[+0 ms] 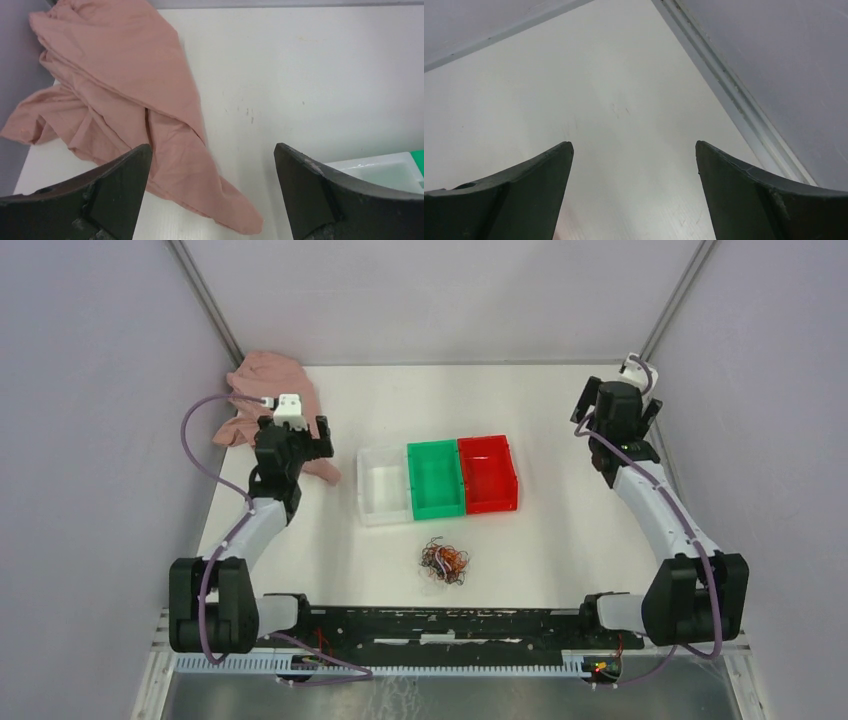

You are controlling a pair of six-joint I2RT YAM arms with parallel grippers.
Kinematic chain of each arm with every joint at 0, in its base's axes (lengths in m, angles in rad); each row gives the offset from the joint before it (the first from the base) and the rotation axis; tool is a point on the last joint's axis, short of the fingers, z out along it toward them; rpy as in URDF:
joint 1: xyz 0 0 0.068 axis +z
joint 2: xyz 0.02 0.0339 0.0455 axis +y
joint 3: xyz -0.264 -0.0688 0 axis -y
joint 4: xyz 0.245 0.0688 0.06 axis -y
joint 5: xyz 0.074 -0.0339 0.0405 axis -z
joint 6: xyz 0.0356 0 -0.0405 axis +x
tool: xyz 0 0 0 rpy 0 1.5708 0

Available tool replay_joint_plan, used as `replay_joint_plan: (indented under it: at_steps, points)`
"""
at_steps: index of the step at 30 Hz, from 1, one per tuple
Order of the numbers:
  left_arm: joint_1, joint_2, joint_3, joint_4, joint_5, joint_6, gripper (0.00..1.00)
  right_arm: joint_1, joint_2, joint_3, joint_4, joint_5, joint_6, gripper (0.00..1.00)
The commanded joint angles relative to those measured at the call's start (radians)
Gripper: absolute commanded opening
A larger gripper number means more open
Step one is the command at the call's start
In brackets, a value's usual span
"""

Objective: Untangle the cables
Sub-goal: Untie the cable.

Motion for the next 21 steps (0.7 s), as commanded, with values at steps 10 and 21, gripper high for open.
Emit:
replay_joint_plan:
  at_steps: [10, 21]
  points:
    - [0.015, -0.100, 0.130, -0.699, 0.412, 0.273, 0.99, 0.212, -0.132, 0.107, -0.362, -0.316, 0.129, 0.97]
    - [0.014, -0.103, 0.130, -0.797, 0.556, 0.343, 0.99, 0.593, 0.087, 0.177, -0.369, -0.269, 0.112, 0.81]
